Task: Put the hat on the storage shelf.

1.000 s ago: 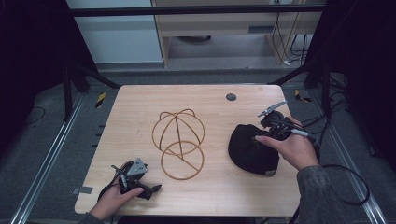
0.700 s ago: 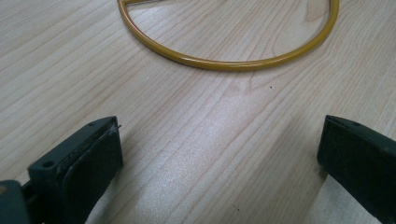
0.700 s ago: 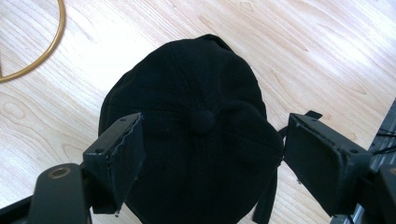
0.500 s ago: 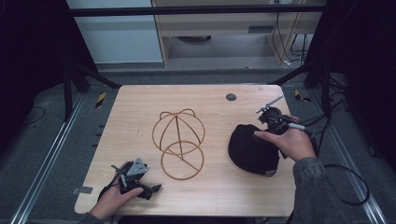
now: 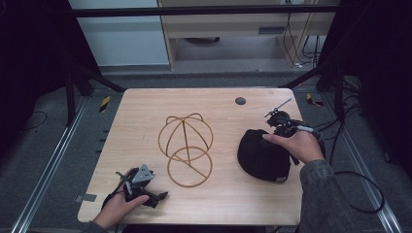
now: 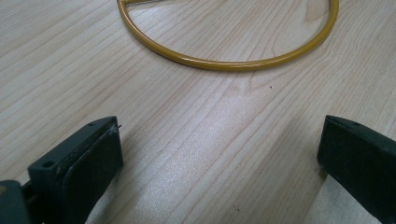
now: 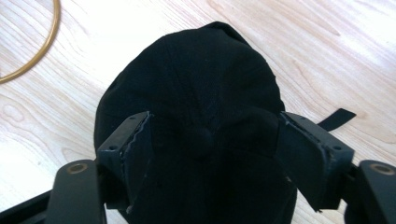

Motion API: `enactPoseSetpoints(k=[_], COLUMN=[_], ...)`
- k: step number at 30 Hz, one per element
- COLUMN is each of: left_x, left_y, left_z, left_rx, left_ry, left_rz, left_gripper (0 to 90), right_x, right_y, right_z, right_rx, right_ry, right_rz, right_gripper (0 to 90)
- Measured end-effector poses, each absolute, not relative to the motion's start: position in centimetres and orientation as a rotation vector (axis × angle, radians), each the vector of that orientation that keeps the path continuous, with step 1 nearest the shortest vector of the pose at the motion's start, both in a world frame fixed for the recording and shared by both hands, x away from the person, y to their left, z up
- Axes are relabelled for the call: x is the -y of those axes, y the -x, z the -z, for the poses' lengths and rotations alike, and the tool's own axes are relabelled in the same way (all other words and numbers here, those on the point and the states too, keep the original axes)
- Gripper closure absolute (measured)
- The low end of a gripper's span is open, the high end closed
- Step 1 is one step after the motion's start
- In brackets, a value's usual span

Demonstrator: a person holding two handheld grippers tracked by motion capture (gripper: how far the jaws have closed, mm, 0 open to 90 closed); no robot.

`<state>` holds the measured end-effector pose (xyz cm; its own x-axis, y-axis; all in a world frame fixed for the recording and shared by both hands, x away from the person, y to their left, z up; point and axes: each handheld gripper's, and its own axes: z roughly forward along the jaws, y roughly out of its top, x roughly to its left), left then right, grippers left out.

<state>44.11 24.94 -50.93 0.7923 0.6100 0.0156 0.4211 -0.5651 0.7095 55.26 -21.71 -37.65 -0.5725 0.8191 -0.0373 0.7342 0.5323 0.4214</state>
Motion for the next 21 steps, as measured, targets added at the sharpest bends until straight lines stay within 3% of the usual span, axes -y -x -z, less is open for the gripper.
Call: enactPoseSetpoints(k=[9, 12, 14, 21], left_x=[-24.9, -24.9, -24.9, -24.9], left_y=[-44.1, -44.1, -44.1, -44.1], left_z=[50.9, 50.9, 50.9, 50.9], left_rx=[-0.757, -0.757, -0.757, -0.757], left_ry=[-2.254, -2.254, -2.255, -2.254], left_rz=[-0.335, -0.336, -0.336, -0.335], left_gripper=[0.0, 0.0, 0.0, 0.0], right_x=[20.9, 20.7, 20.7, 20.7], right_y=[-55.7, -55.8, -55.8, -55.9], right_z=[38.8, 39.1, 39.2, 39.7], right_rx=[-2.564, -2.58, -2.587, -2.619], right_ry=[-1.308, -1.276, -1.268, -1.245], right_rz=[-0.475, -0.456, -0.451, -0.443], right_gripper=[31.2, 41.9, 44.1, 72.9])
